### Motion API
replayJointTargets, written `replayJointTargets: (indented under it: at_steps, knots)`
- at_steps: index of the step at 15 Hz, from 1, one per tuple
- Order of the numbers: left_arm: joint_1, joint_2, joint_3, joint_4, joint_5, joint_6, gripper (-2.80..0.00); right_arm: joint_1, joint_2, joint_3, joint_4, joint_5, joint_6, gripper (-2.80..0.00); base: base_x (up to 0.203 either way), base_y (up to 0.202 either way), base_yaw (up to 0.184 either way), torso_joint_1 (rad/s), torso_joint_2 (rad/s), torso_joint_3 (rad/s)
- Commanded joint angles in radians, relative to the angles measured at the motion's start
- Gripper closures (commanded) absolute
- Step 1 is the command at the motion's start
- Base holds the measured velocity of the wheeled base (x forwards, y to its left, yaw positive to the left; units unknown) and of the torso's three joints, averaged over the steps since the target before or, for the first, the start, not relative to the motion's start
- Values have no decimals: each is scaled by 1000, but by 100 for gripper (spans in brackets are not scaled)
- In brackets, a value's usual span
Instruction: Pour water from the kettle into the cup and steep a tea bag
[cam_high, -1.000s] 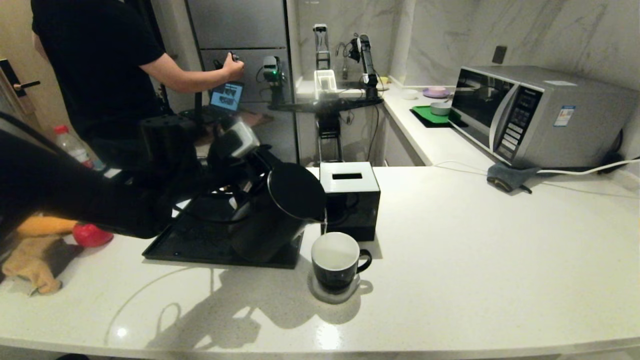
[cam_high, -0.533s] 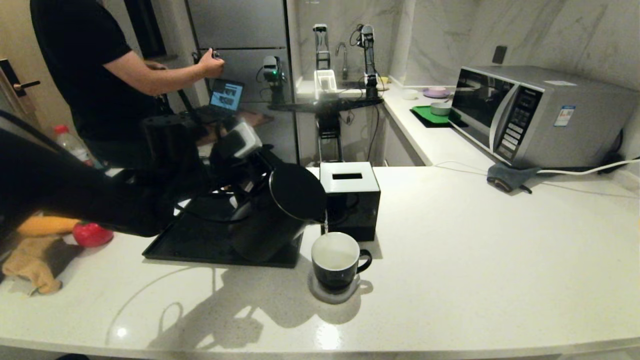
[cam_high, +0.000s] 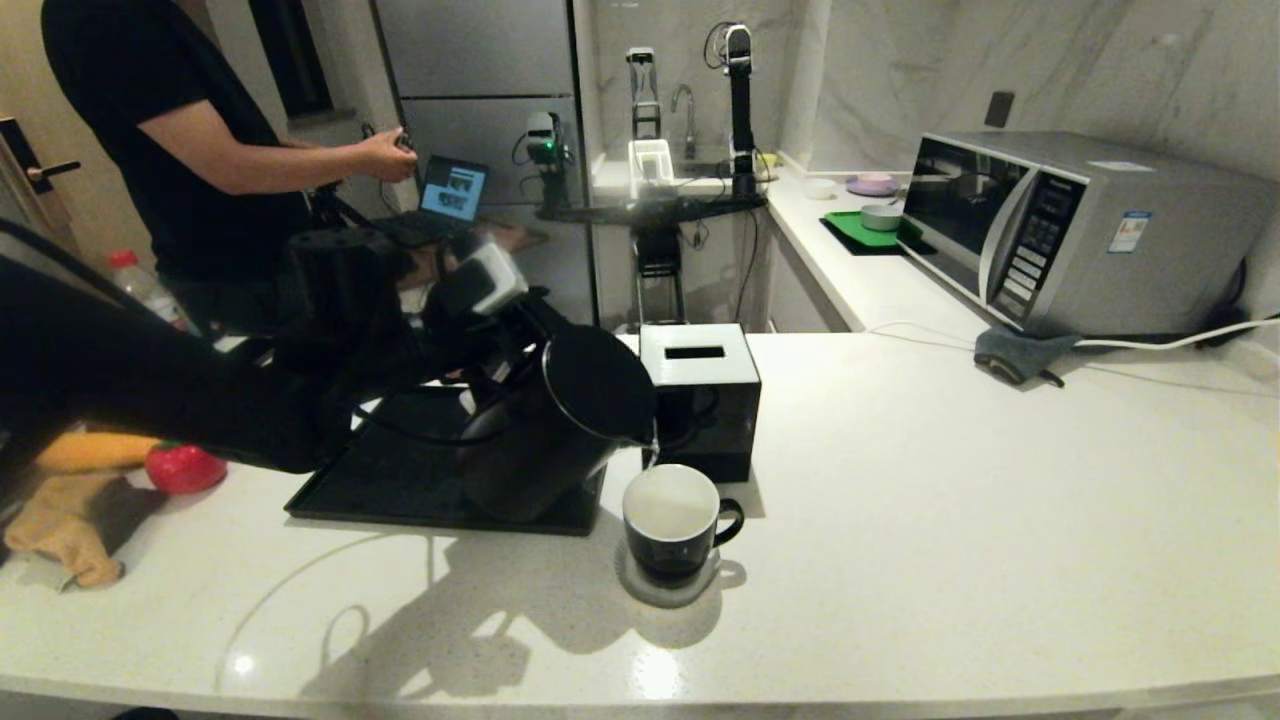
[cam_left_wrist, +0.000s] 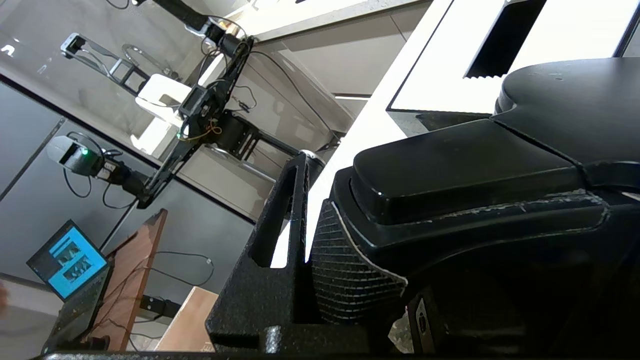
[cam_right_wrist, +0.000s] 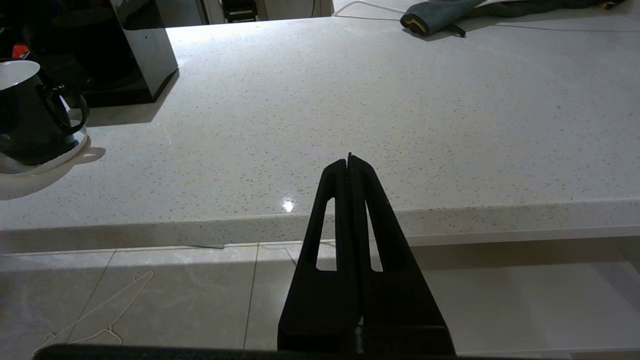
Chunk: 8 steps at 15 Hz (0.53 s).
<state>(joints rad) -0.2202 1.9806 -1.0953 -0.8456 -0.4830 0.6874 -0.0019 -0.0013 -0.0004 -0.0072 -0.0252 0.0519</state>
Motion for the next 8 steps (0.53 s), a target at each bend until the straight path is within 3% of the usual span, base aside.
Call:
replayJointTargets:
  at_steps: [1, 8]
  knots:
    - [-1, -2, 0, -6, -3, 3, 0, 0, 1, 0, 0, -1, 0, 0, 0, 0, 0, 0, 0, 0]
    - [-8, -2, -18, -4, -2, 3, 0, -1, 1, -1, 0, 1, -1, 0, 0, 0, 0, 0, 0, 0]
